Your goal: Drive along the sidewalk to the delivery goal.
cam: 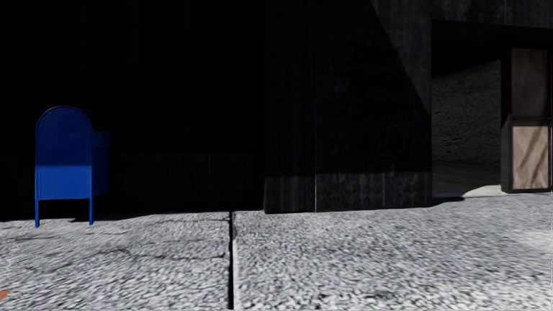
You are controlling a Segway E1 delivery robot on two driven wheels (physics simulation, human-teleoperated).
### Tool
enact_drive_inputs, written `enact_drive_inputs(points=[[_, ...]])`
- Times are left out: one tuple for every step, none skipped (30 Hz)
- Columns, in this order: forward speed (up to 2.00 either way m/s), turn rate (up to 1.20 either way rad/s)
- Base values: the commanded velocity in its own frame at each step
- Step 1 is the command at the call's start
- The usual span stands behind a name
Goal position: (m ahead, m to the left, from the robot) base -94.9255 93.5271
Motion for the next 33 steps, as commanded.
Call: enact_drive_inputs(points=[[1.15,0.84],[1.15,0.84],[1.15,0.87],[1.15,0.87],[1.15,0.90],[1.15,0.93],[1.15,0.93],[1.15,0.94],[1.15,0.94],[1.15,0.94],[1.15,0.95],[1.15,0.97],[1.15,1.02],[1.16,1.06],[1.16,1.06],[1.16,1.06],[1.16,1.06],[1.16,1.06],[1.16,1.06],[1.16,1.06],[1.16,1.06],[1.16,1.06],[1.16,1.06],[1.16,1.06],[1.16,1.06],[1.16,1.06],[1.16,1.06],[1.16,1.06],[1.16,1.06],[1.16,1.06],[1.16,1.06],[1.16,1.06],[1.17,1.06]])
